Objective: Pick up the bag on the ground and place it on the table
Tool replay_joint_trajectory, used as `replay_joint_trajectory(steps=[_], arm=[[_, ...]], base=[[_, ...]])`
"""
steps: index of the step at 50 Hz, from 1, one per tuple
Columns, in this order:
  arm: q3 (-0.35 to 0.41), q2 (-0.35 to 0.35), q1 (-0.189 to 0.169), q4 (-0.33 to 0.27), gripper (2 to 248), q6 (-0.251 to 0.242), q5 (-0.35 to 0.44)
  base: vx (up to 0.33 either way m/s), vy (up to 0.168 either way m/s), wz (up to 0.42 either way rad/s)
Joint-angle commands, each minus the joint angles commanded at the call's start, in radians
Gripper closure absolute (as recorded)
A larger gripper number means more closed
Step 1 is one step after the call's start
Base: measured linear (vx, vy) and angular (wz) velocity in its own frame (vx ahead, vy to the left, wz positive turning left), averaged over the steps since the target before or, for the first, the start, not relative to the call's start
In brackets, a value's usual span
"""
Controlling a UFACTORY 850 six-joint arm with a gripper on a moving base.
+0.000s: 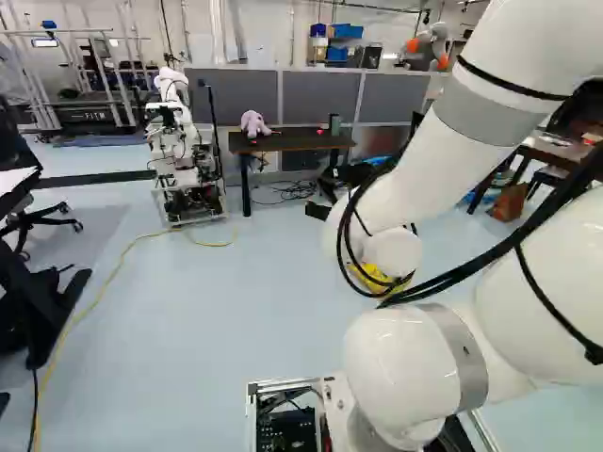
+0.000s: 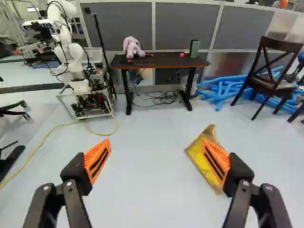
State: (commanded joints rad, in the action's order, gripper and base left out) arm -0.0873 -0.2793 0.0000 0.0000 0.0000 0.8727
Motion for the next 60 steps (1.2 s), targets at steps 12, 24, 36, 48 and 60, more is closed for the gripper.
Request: replay_joint_trajectory(steps=[12, 24, 36, 48, 60], arm=[[0.0, 0.0, 0.0, 0.0, 3, 0.0, 0.0], [0.0, 0.0, 0.0, 0.0, 3, 0.0, 0.0], [0.0, 0.0, 0.0, 0.0, 3, 0.0, 0.0], [0.0, 0.0, 0.0, 0.0, 3, 0.0, 0.0], [0.0, 0.0, 0.0, 0.0, 3, 0.0, 0.0]], base=[[0.0, 0.0, 0.0], [0.0, 0.0, 0.0], [0.053, -0.024, -0.124], [0.06, -0.036, -0.174], [0.087, -0.04, -0.198]])
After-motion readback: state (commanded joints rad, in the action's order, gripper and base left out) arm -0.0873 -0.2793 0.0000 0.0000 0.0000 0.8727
